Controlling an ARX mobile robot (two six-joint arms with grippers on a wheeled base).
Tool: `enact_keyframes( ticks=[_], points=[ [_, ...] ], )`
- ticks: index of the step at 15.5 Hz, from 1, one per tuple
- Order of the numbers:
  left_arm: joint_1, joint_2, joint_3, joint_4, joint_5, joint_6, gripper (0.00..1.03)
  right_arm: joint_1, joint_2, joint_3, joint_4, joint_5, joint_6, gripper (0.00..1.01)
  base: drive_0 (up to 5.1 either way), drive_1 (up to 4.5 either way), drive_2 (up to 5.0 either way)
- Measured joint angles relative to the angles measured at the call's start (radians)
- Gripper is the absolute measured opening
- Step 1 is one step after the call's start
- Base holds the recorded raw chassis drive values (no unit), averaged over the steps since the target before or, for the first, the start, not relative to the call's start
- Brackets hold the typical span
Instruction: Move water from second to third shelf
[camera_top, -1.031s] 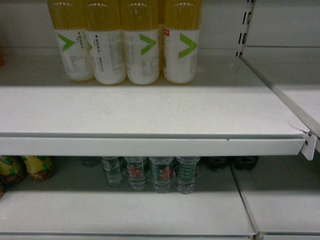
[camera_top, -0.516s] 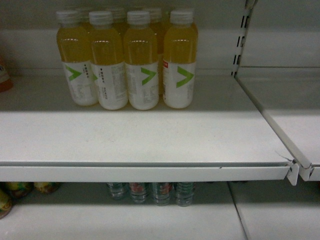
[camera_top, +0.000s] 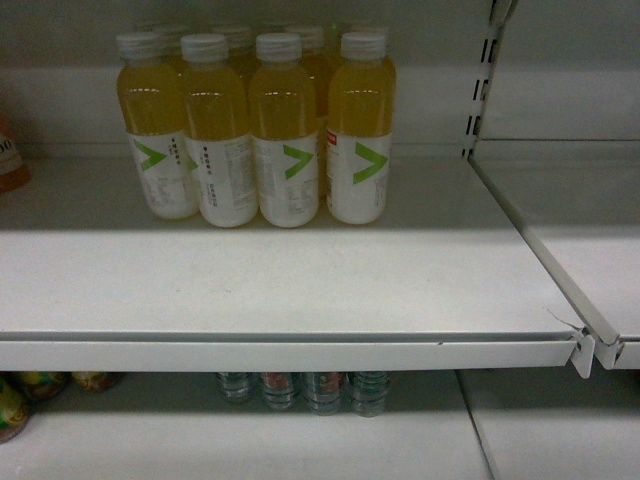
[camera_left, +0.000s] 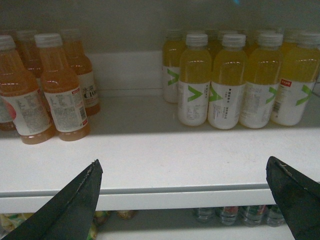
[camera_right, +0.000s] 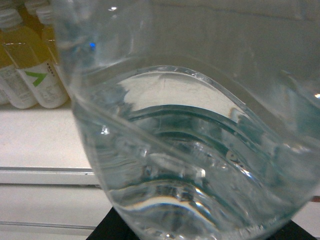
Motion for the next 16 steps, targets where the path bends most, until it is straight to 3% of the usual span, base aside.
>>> enact_keyframes(
  ticks=[16],
  points=[
    [0.000, 0.000, 0.000, 0.000, -0.001, 0.000, 0.98, -0.005, -0.001, 0.000, -0.001, 0.000, 0.000, 0.37, -4.9, 2.46, 2.5]
  ],
)
